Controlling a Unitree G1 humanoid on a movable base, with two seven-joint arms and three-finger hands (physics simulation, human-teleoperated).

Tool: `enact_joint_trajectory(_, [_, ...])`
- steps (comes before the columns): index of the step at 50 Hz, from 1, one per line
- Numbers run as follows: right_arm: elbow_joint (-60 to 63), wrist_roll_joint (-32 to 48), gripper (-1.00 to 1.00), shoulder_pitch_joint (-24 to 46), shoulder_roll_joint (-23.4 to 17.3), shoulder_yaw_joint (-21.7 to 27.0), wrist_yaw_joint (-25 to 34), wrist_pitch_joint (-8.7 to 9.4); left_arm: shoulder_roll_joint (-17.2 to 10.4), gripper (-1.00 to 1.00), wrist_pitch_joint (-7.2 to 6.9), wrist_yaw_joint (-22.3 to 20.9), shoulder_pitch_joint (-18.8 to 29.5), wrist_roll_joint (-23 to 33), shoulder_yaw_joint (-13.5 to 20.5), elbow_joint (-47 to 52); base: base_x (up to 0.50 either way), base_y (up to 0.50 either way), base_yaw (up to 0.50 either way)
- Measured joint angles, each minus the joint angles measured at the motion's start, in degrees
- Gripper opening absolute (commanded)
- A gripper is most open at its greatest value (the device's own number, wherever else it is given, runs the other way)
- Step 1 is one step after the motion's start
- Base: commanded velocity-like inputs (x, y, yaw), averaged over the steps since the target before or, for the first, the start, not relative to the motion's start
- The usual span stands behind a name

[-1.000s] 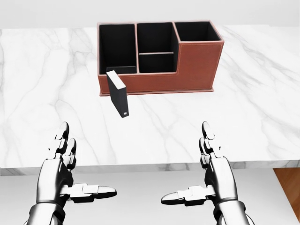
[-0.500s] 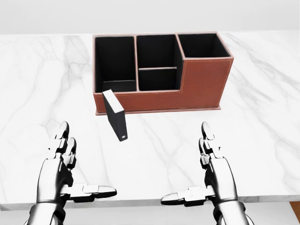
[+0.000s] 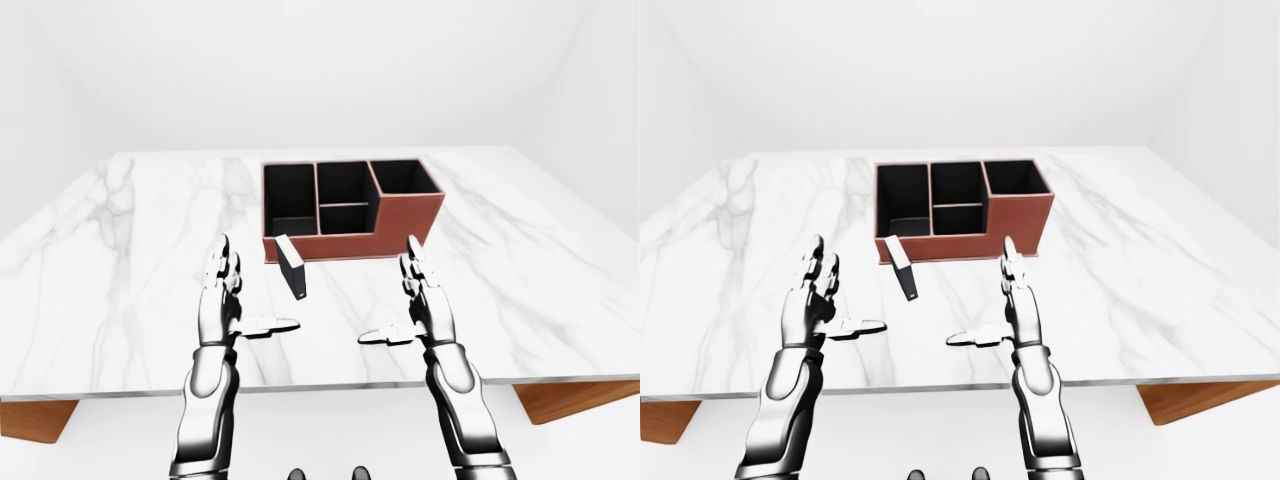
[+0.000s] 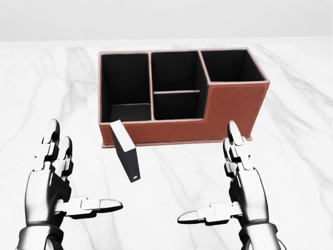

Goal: Pick up the book and place it in the right compartment of the caddy.

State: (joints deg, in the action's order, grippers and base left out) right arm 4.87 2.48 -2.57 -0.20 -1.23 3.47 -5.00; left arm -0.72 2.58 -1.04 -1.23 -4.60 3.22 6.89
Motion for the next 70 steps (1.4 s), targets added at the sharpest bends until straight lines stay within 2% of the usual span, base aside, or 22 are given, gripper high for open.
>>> enact_joint_trajectory(10, [1.37, -0.08, 1.0, -0.29, 0.03, -0.19, 0.21, 0.0, 0.15, 1.0, 1.56, 0.17, -0.49, -0.81, 0.03, 2.43, 0.26, 0.0, 0.0])
enact_joint_trajectory(19, [2.24, -0.09, 1.0, -0.52, 0.09, -0.39, 0.32, 0.0, 0.16, 1.0, 2.27, 0.22, -0.6, -1.16, 0.03, 3.21, 0.25, 0.0, 0.0])
enact_joint_trajectory(44, [2.63, -0.16, 1.0, -0.88, 0.13, -0.7, 0.47, 0.0, 0.19, 1.0, 2.42, 0.2, -0.75, -1.49, 0.05, 3.82, 0.25, 0.0, 0.0])
enact_joint_trajectory(70, [3.63, -0.7, 1.0, -1.71, 0.25, -2.04, 2.48, 0.0, 0.18, 1.0, 2.3, 0.09, -0.7, -1.65, -0.07, 3.73, 0.0, 0.0, 0.0])
